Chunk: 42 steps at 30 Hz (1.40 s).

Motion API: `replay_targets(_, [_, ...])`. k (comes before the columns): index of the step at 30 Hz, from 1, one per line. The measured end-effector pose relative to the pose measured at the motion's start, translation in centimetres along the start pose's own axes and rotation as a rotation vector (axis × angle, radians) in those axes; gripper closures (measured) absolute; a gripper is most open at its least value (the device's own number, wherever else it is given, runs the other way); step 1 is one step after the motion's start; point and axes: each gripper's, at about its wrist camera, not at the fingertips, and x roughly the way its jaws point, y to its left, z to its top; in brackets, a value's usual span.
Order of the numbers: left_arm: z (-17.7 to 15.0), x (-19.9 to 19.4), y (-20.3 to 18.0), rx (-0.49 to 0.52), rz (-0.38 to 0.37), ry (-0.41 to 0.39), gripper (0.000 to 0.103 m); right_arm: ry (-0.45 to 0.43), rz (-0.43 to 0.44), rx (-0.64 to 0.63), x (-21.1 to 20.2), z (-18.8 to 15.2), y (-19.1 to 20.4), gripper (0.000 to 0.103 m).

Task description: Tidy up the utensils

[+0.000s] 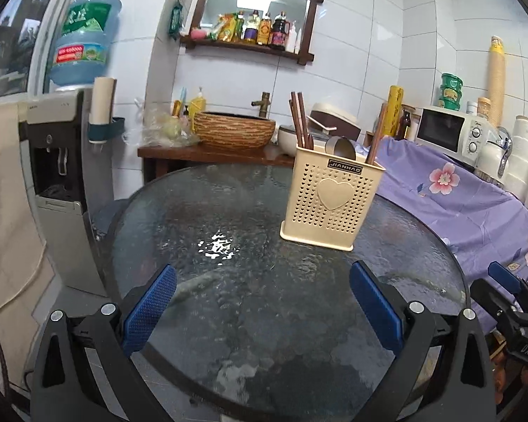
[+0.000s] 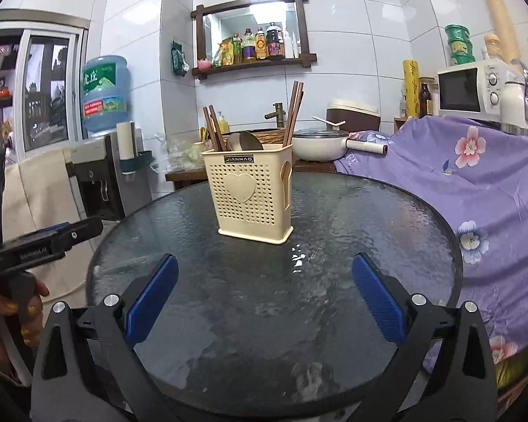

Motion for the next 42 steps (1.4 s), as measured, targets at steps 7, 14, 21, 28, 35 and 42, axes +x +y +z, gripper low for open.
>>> replay_targets(7, [-0.6, -4.5, -2.6, 0.064, -0.023, -0.076, 0.006, -0.061, 0.036, 0.004, -4.7, -0.3, 1.0, 0.006])
replay_targets(14, [-1.6, -5.8, -3.9, 0.062, -0.042, -0.076, 0.006, -0.119, 0.016, -0.059, -7.4, -0.8, 2.1, 0.006])
replay_targets(21, [-2.6, -6.6, -3.6, 0.067, -0.031, -0.081, 0.006, -0.132, 0.014, -0.055, -8.2, -1.1, 1.8, 0.006])
replay_targets(28, [-2.9, -6.7, -3.1, 0.043, -0.038, -0.067, 0.006, -0.142, 0.019, -0.045, -8.4, -1.0, 1.9, 0.006])
replay_targets(35, [-3.0, -6.9, -2.9, 0.038, -0.036, -0.068, 0.006, -0.137, 0.024, -0.043, -8.4, -1.0, 2.0, 0.006])
replay_targets(42, [-2.9, -6.8, -2.6, 0.024, -0.018, -0.062, 0.006, -0.131, 0.029, -0.044, -8.2, -1.1, 2.2, 0.006])
